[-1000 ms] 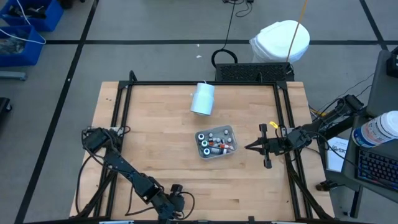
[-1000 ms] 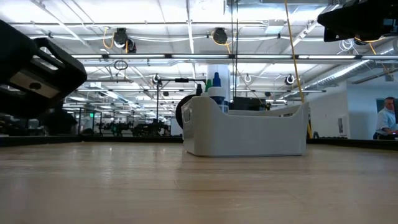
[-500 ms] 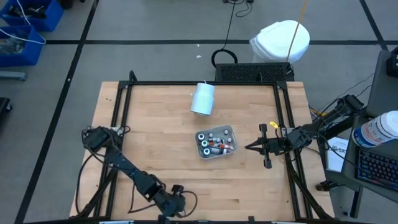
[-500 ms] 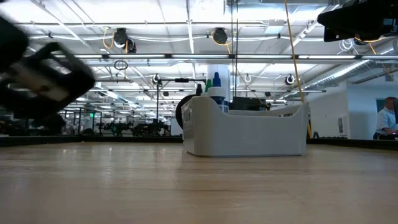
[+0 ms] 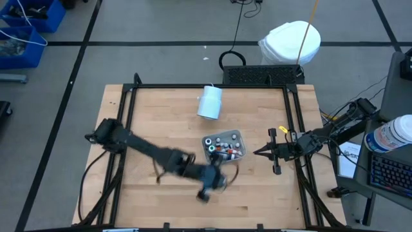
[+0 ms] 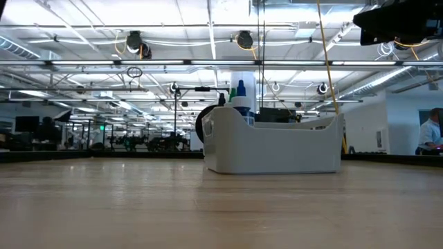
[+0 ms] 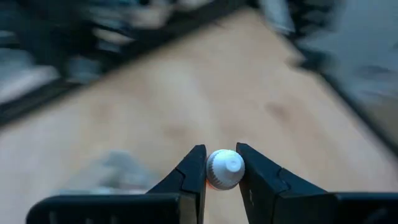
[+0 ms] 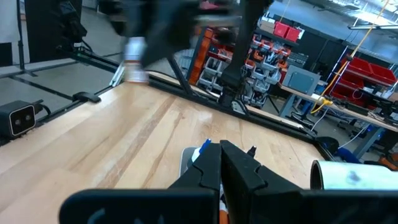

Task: Pick & Place food coloring
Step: Put the small orange food coloring bottle into the gray bin

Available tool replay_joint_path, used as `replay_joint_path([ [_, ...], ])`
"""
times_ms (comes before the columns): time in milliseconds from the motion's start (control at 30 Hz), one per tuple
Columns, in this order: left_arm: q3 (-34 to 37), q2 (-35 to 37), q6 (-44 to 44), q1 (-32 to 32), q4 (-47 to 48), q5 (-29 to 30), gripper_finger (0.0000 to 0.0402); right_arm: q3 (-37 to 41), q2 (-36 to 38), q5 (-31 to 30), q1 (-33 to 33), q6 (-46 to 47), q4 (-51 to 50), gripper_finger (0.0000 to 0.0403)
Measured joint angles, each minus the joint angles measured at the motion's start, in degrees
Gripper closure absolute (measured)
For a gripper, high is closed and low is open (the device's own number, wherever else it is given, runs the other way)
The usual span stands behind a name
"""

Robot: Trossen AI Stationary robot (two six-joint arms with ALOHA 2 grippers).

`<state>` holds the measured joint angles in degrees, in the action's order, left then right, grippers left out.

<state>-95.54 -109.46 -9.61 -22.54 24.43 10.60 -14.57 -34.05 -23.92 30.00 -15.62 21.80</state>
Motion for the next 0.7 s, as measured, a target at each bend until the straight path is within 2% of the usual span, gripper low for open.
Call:
replay_joint_path([
  [100, -0.3, -0.1, -2.0, 5.6, -5.9, 2.0, 0.0329, 0.0, 0.0, 0.0, 0.0, -0.1, 0.0, 0.0403],
  [200, 3.3, -1.5, 0.2, 11.2, -16.4, -0.3, 0.0329, 0.0, 0.0, 0.0, 0.0, -0.1, -0.2, 0.0403],
  [300, 4.8, -5.8, 1.4, 14.7, -20.8, -4.6, 0.0329, 0.0, 0.0, 0.0, 0.0, -0.3, -0.6, 0.0403],
  [467, 2.3, -10.6, -6.4, 18.3, -16.5, -8.0, 0.0329, 0.0, -0.1, 0.0, 0.0, -0.9, -1.0, 0.0403],
  [700, -3.1, -10.6, -24.4, 24.6, -5.3, -25.0, 0.0329, 0.0, -0.1, 0.0, 0.0, -1.6, -0.8, 0.0403],
])
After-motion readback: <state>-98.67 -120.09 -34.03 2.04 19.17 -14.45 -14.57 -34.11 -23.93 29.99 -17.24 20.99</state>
